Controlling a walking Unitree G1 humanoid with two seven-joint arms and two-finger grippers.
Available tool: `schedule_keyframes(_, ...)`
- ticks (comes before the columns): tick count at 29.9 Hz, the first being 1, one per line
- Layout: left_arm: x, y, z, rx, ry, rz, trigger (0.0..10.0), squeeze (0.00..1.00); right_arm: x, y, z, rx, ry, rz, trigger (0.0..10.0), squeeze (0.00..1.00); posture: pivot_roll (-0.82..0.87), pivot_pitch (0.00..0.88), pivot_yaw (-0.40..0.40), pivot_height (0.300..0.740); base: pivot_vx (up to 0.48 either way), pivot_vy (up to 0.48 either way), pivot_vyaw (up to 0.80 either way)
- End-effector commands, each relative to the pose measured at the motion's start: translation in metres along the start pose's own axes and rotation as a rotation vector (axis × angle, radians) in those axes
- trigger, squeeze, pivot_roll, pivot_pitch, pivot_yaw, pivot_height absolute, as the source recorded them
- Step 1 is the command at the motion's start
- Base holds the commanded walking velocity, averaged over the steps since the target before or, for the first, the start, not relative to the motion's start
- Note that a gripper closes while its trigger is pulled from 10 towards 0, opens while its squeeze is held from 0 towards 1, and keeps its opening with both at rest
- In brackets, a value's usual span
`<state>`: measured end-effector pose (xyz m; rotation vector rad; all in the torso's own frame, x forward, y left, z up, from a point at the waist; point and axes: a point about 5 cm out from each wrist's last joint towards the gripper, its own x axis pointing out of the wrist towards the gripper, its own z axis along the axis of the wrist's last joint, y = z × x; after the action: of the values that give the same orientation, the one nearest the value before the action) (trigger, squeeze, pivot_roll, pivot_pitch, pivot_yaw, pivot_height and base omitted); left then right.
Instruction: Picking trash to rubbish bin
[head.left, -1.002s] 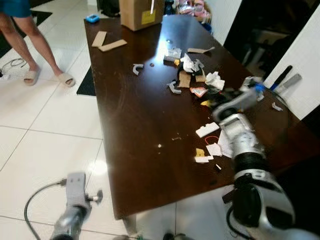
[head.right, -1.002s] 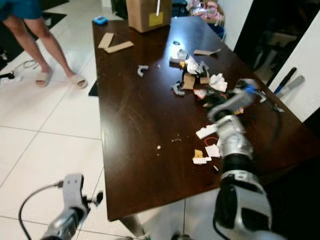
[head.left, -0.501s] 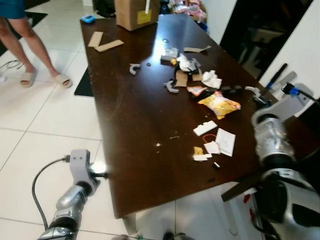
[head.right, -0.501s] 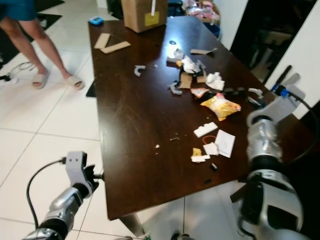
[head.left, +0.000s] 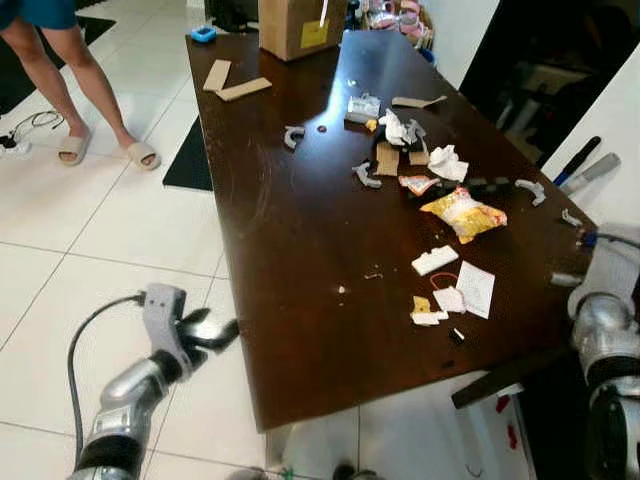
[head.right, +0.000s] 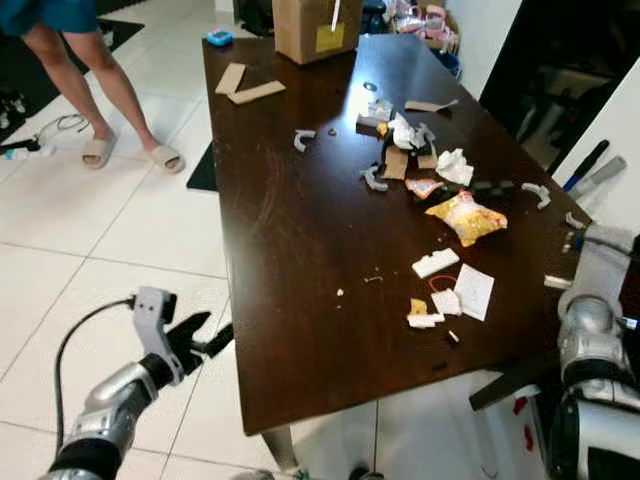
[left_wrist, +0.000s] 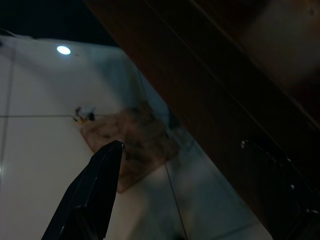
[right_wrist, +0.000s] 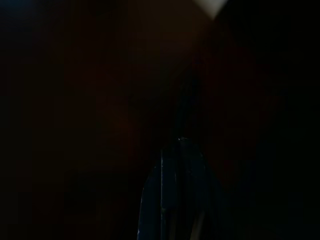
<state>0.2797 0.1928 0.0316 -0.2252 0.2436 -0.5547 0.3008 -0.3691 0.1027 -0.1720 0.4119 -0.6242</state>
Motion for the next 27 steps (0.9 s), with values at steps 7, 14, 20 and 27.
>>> schedule_keyframes(7, -0.04, 0.024, -0.037, -0.103, 0.127, 0.307, 10.0, 0.0, -0.006, -0.019, -0.041, -0.077, 0.139, -0.097, 0.0, 0.0, 0.17, 0.114, -0.059, 0.74, 0.0, 0.0, 0.0)
schedule_keyframes(14, -0.066, 0.047, -0.036, -0.08, 0.133, 0.484, 10.0, 0.0, -0.007, -0.027, -0.045, -0.044, 0.156, -0.145, 0.0, 0.0, 0.17, 0.118, -0.063, 0.74, 0.0, 0.0, 0.0)
schedule_keyframes(20, -0.105, 0.08, -0.021, -0.018, 0.111, 0.728, 10.0, 0.0, -0.009, -0.028, -0.054, -0.049, 0.187, -0.158, 0.0, 0.0, 0.18, 0.123, -0.066, 0.74, 0.0, 0.0, 0.0)
schedule_keyframes(27, -0.164, 0.123, 0.06, 0.156, -0.142, 0.989, 10.0, 0.0, -0.018, -0.039, -0.08, -0.08, 0.267, -0.208, 0.0, 0.0, 0.19, 0.127, -0.071, 0.74, 0.0, 0.0, 0.0)
